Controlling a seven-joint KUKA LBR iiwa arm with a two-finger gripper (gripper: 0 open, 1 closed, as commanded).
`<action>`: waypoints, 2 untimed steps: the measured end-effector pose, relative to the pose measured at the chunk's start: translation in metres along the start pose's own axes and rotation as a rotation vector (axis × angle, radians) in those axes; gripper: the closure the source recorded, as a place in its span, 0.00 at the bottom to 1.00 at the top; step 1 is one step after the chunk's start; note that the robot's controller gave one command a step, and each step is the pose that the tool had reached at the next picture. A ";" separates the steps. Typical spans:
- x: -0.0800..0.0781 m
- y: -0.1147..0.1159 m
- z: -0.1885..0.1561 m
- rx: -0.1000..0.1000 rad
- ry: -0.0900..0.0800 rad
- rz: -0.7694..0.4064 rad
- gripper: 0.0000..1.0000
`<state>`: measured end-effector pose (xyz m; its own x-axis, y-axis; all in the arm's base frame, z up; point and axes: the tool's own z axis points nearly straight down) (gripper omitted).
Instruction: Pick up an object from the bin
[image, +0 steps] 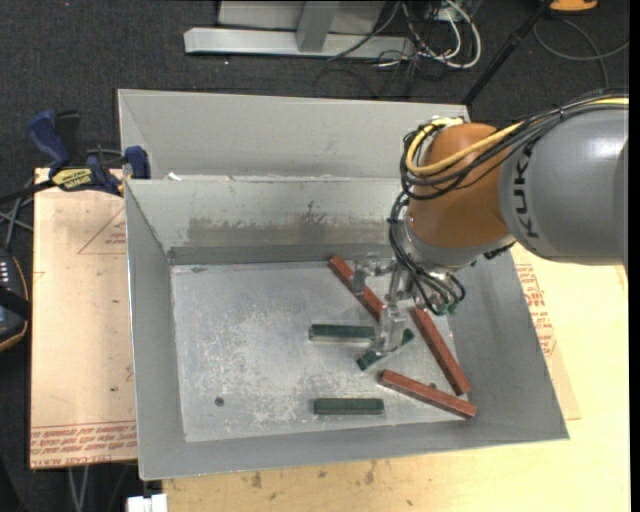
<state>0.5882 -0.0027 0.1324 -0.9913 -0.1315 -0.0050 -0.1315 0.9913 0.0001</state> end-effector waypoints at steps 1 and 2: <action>0.006 0.030 0.022 -0.002 0.006 -0.204 0.00; -0.017 0.017 0.061 -0.001 0.000 -0.468 1.00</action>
Offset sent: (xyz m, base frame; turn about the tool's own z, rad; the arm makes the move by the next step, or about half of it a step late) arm 0.0131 0.0188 -0.0624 -0.4727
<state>0.6031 0.0162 0.0716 -0.8251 -0.5649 -0.0046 -0.5649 0.8252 -0.0016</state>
